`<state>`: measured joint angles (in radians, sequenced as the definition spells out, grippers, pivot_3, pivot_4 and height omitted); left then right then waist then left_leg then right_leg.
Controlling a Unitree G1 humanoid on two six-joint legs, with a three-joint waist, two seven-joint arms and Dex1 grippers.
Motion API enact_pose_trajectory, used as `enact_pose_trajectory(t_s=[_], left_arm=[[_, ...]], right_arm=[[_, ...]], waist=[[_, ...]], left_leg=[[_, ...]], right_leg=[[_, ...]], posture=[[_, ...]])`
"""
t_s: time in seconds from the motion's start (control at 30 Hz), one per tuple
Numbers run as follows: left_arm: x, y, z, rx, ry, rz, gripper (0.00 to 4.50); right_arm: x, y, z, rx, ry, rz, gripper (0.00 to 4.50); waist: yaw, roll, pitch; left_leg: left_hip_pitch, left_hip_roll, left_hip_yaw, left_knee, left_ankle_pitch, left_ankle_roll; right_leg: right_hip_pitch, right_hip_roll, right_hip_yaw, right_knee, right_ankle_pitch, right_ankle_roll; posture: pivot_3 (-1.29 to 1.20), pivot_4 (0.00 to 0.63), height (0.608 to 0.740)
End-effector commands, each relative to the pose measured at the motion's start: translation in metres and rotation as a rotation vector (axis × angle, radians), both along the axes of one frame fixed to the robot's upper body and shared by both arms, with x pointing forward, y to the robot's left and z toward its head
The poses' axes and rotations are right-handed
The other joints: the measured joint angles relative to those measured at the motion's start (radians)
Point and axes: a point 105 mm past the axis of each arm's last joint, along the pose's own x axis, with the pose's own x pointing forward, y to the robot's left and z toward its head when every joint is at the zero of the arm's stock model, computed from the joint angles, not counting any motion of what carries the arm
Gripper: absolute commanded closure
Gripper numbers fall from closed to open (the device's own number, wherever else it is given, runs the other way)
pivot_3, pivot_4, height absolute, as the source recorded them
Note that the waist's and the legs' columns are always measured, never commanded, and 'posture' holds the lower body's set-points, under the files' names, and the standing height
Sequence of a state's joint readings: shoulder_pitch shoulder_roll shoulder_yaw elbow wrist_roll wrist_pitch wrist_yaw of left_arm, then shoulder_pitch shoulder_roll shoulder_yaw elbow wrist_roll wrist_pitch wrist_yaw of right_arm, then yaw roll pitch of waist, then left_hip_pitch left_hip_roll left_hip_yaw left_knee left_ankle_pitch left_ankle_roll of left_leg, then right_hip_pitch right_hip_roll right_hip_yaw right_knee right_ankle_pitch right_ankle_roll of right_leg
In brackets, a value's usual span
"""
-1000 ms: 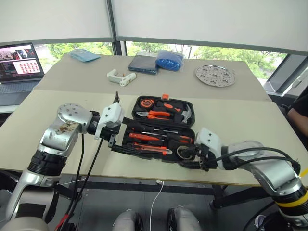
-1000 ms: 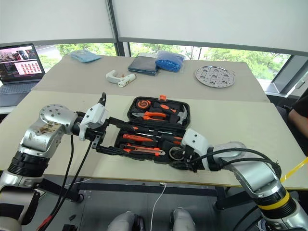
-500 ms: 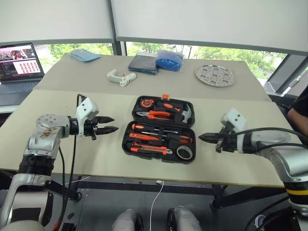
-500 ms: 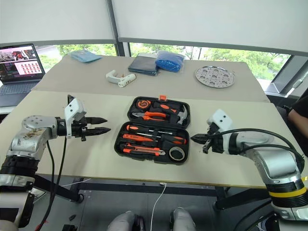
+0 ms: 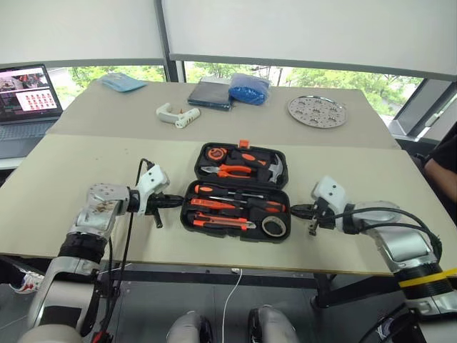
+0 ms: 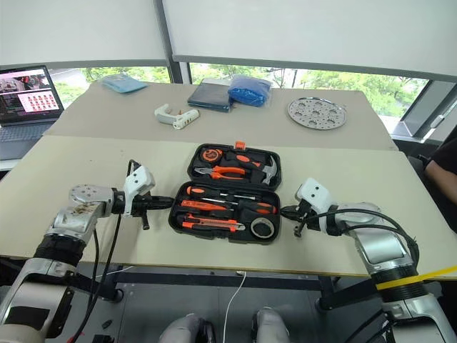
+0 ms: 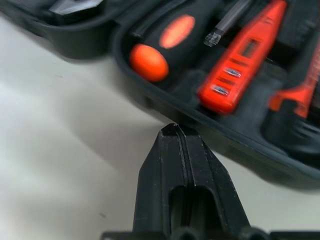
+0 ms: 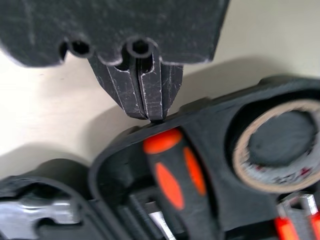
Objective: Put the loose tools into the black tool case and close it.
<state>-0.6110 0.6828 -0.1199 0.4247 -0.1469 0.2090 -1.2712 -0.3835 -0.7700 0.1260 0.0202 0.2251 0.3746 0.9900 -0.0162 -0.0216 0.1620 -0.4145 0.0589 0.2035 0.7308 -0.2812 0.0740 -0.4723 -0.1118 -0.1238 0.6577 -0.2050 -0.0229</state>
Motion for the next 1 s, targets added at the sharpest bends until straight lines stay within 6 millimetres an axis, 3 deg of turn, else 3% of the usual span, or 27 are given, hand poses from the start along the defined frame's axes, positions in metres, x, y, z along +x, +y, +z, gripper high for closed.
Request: enact_pose_trajectory(t_s=[0.03, 0.27, 0.4, 0.47, 0.5, 0.63, 0.67, 0.73, 0.87, 0.9, 1.0], left_arm=[[-0.024, -0.021, 0.003, -0.007, 0.023, -0.173, 4.46], [-0.046, -0.012, -0.011, 0.053, 0.046, -0.187, 4.46], [-0.041, 0.007, -0.014, 0.086, 0.042, -0.092, 4.46], [-0.040, 0.022, -0.012, 0.081, 0.067, -0.036, 3.97], [-0.037, 0.030, -0.010, 0.068, 0.083, 0.009, 3.81], [-0.008, 0.050, 0.010, -0.076, 0.125, 0.247, 2.31], [0.004, 0.050, 0.018, -0.145, 0.154, 0.317, 2.10], [0.018, 0.048, 0.029, -0.225, 0.200, 0.390, 1.31], [0.042, 0.023, 0.050, -0.337, 0.271, 0.454, 0.03], [0.048, 0.013, 0.053, -0.360, 0.300, 0.464, 0.00], [0.065, -0.006, 0.048, -0.364, 0.356, 0.522, 0.00]], right_arm=[[-0.025, 0.029, 0.018, 0.037, -0.038, 0.201, 4.50], [-0.046, 0.026, 0.007, -0.007, -0.022, 0.197, 4.50], [-0.025, -0.004, -0.001, -0.107, -0.056, -0.003, 4.50], [-0.015, -0.021, 0.004, -0.100, -0.054, -0.120, 4.50], [-0.012, -0.026, 0.009, -0.073, -0.042, -0.161, 3.92], [-0.006, -0.032, 0.032, 0.044, 0.006, -0.227, 2.62], [0.001, -0.031, 0.040, 0.099, 0.026, -0.259, 2.45], [0.010, -0.028, 0.051, 0.168, 0.058, -0.296, 1.63], [0.034, -0.017, 0.061, 0.238, 0.109, -0.358, 0.36], [0.042, -0.013, 0.060, 0.251, 0.131, -0.383, 0.03], [0.066, -0.005, 0.055, 0.290, 0.193, -0.474, 0.03]], waist=[[0.000, 0.000, 0.000], [0.001, 0.000, 0.000], [0.002, 0.000, 0.000], [0.003, 0.000, 0.000], [0.003, 0.000, 0.000], [0.002, 0.000, 0.000], [0.003, 0.000, 0.000], [0.003, -0.001, 0.001], [0.004, -0.002, 0.001], [0.004, -0.002, 0.001], [0.001, -0.002, 0.001]], left_leg=[[0.000, 0.000, 0.000, -0.001, 0.000, 0.000], [0.001, 0.001, -0.001, -0.001, 0.000, -0.001], [0.002, 0.001, -0.001, -0.001, 0.000, -0.001], [0.002, 0.001, -0.001, -0.001, 0.000, -0.001], [0.002, 0.001, -0.001, -0.001, 0.000, -0.001], [0.003, 0.001, -0.001, -0.001, 0.000, -0.001], [0.003, 0.002, -0.001, -0.001, 0.000, -0.001], [0.002, 0.002, -0.001, 0.000, 0.001, -0.002], [0.002, 0.001, -0.002, 0.000, 0.002, -0.002], [0.002, 0.001, -0.002, 0.000, 0.002, -0.002], [0.000, -0.001, -0.001, 0.000, 0.002, -0.002]], right_leg=[[0.000, 0.000, 0.000, 0.000, 0.000, 0.000], [0.000, -0.001, 0.000, 0.000, -0.002, -0.001], [0.000, -0.002, 0.000, 0.000, -0.002, -0.001], [0.000, -0.002, 0.000, 0.001, -0.002, -0.001], [0.000, -0.003, 0.000, 0.001, -0.002, -0.001], [0.000, -0.002, 0.001, 0.003, -0.002, -0.002], [0.000, -0.002, 0.000, 0.004, -0.002, -0.002], [0.000, -0.001, 0.000, 0.005, 0.000, -0.003], [0.001, -0.001, 0.000, 0.005, 0.001, -0.003], [0.001, -0.001, 0.000, 0.005, 0.001, -0.003], [0.000, 0.000, 0.000, 0.005, 0.001, -0.003]], posture=[[0.00, 0.150, 0.718], [0.00, 0.150, 0.718], [0.00, 0.150, 0.718], [0.00, 0.150, 0.718], [0.00, 0.150, 0.718], [0.00, 0.150, 0.718], [0.00, 0.150, 0.718], [0.00, 0.150, 0.718], [0.00, 0.150, 0.718], [0.00, 0.150, 0.718], [0.00, 0.150, 0.718]])
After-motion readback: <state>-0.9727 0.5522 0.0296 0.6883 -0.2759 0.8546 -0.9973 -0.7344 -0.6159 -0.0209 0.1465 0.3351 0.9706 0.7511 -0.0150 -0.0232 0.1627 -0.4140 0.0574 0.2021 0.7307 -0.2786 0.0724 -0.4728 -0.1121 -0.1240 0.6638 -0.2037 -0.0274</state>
